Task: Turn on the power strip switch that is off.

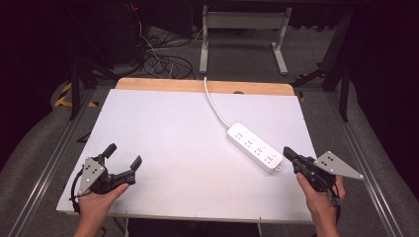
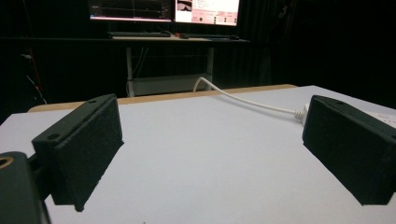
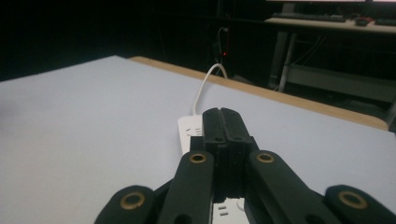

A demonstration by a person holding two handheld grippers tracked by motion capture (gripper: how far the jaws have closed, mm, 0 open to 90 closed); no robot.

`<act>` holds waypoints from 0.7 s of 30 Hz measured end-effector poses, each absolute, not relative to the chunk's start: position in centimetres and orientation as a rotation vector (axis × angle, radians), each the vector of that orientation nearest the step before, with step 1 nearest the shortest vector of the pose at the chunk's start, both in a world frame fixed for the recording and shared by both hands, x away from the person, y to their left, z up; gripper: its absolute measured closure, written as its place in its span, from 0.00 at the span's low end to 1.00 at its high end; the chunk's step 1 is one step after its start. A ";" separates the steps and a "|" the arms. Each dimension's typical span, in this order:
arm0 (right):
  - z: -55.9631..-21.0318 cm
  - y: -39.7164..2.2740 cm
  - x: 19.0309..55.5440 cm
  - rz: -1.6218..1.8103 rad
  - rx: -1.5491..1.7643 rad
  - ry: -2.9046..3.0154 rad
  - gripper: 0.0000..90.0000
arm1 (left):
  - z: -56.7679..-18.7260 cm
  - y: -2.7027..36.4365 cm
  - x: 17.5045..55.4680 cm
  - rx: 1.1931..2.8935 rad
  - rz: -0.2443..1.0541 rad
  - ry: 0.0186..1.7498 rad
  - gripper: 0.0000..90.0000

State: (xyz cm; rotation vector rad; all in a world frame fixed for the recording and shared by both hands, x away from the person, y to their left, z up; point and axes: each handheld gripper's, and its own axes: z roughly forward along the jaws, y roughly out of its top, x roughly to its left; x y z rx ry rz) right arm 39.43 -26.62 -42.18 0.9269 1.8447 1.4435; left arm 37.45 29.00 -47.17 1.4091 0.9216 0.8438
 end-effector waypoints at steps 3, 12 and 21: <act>-41.6 -25.3 40.8 1.461 0.880 1.867 1.00 | -47.2 28.9 37.5 1.405 0.841 0.923 0.06; -39.2 -21.2 45.7 1.231 1.040 2.054 1.00 | -47.2 28.9 37.6 1.414 0.844 0.917 0.06; -39.9 -17.9 50.8 1.033 1.149 2.169 1.00 | -47.3 28.9 37.6 1.414 0.831 0.917 0.06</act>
